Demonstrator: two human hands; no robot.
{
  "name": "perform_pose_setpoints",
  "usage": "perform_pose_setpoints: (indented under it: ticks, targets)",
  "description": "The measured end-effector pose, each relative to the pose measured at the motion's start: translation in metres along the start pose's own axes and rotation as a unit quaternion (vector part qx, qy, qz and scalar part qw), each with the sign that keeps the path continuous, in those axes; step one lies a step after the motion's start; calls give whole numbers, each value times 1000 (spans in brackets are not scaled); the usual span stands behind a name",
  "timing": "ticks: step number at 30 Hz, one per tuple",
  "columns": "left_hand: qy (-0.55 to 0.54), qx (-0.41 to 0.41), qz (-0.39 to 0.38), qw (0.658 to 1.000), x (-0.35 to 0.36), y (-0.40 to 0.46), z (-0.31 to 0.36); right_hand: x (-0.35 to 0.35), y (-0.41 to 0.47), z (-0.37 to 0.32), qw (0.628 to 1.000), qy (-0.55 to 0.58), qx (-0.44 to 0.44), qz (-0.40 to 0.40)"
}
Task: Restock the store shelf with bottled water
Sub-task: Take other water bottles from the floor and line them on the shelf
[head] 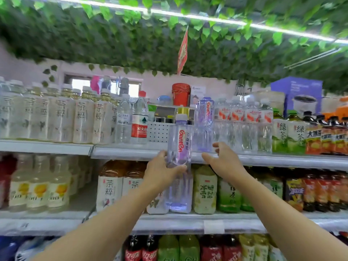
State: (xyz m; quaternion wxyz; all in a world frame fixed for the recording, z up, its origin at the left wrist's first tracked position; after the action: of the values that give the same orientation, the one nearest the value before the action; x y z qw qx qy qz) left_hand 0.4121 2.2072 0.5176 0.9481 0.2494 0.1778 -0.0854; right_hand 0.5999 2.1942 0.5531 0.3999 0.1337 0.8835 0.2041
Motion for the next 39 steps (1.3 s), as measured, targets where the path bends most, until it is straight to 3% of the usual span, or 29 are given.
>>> perform_pose_setpoints:
  ticks: [15,25,33,39]
  targets:
    - [-3,104,11,995,-70,190,36,56,111,-8,989,-134,-27,58]
    - [8,69,-14,997,-46,254,-12,93,129,12,960,-245,-96,90]
    - [2,70,-19,997,-40,257,-20,99,126,23,951,-211,-167,154]
    - [-10,-8,-105,994,-32,254,-38,97,131,25,933,-239,-217,160]
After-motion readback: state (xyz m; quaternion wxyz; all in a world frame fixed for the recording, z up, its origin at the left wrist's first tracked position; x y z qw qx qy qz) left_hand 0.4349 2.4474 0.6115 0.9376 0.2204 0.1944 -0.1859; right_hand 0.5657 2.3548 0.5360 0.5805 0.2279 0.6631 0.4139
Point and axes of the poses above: each hand's wrist, its own y-axis towards the middle knuckle, its own x-axis out of the palm, z = x × y, the point moved 7 cm from there along y, towards the middle knuckle, and after that the axes turned 9 degrees about -z, right-handed, at the moved point
